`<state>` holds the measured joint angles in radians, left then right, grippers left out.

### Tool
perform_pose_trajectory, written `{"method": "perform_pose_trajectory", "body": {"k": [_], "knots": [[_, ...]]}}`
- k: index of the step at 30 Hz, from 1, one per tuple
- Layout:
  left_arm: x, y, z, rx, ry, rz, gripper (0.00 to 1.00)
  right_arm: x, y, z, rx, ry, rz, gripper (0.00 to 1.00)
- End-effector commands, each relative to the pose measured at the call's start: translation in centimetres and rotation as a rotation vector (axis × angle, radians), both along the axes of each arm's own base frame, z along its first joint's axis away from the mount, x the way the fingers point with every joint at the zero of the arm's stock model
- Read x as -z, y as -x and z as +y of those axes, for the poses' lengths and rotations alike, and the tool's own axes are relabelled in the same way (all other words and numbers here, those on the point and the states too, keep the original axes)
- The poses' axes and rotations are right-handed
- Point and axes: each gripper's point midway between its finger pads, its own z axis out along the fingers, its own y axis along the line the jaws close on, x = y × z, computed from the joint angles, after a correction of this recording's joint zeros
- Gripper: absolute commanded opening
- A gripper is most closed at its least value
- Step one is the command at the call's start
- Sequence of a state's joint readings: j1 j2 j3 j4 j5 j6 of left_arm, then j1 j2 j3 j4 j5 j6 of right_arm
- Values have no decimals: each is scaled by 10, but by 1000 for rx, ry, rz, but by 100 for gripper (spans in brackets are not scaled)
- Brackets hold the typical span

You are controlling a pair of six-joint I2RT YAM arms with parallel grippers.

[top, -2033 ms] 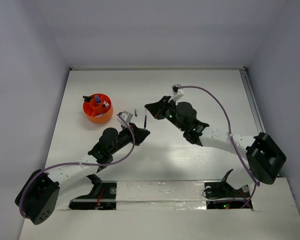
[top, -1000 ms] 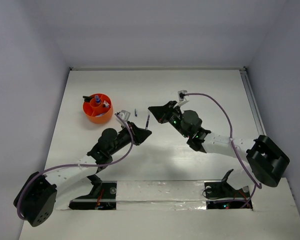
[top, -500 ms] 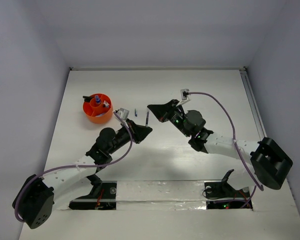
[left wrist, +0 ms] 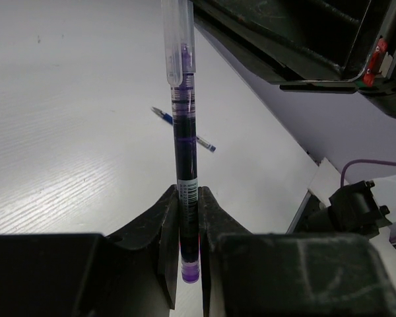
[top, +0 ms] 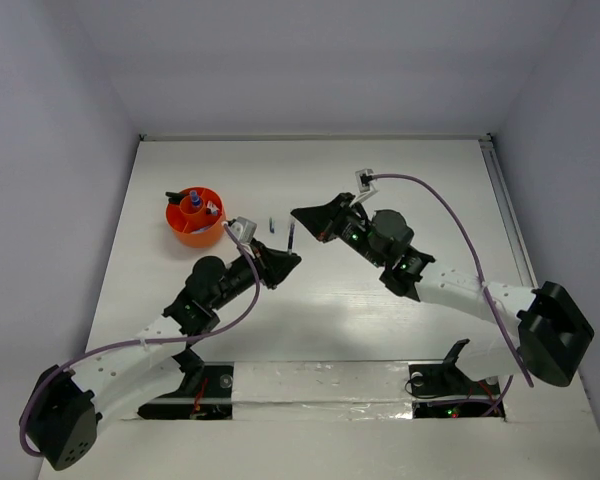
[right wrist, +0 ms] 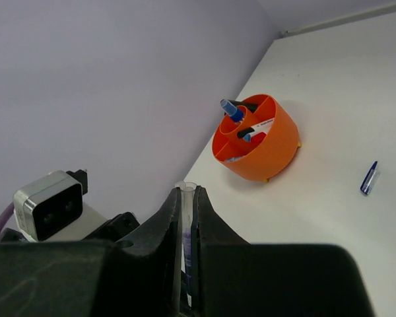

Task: Sort the stationery into containers
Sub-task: Close the pen cap on the pen.

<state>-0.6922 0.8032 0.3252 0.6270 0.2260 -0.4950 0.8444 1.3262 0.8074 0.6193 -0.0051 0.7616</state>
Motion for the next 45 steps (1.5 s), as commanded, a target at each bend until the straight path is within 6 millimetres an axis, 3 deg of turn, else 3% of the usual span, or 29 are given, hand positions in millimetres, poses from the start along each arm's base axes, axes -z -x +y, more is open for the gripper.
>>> {"method": "perform_pose_trajectory", "body": {"k": [1,4,8,20,25,29,32,35,38,39,41,42,43,45], "knots": [[-99,-10,8,-61,155,-215,0,65,46,15,-223,218,113,0],[-114,-8,7,-48,174,-229,0,90,58,13,-254,266,151,0],[-133,-7,9,-56,183,-256,0,108,72,11,-281,290,172,0],[-167,-8,20,-95,194,-311,0,144,121,11,-428,361,226,0],[-191,-9,25,-111,201,-336,0,163,148,19,-497,381,264,0],[-202,-6,28,-115,204,-351,0,177,154,16,-501,388,291,0],[-201,-2,29,-105,205,-350,0,176,151,12,-472,388,285,0],[-186,1,25,-75,188,-320,0,165,146,10,-437,379,270,0],[-156,4,22,-47,159,-259,0,148,132,6,-353,378,253,0],[-140,6,23,-47,145,-232,0,144,122,2,-288,383,251,16],[-124,7,29,-70,143,-195,0,122,108,-7,-224,364,229,36],[-103,6,29,-75,116,-153,0,114,107,-9,-214,354,214,48],[-94,6,31,-85,109,-131,0,104,98,-15,-190,344,191,51],[-76,10,30,-72,106,-89,0,85,99,-20,-195,330,152,57]]}}
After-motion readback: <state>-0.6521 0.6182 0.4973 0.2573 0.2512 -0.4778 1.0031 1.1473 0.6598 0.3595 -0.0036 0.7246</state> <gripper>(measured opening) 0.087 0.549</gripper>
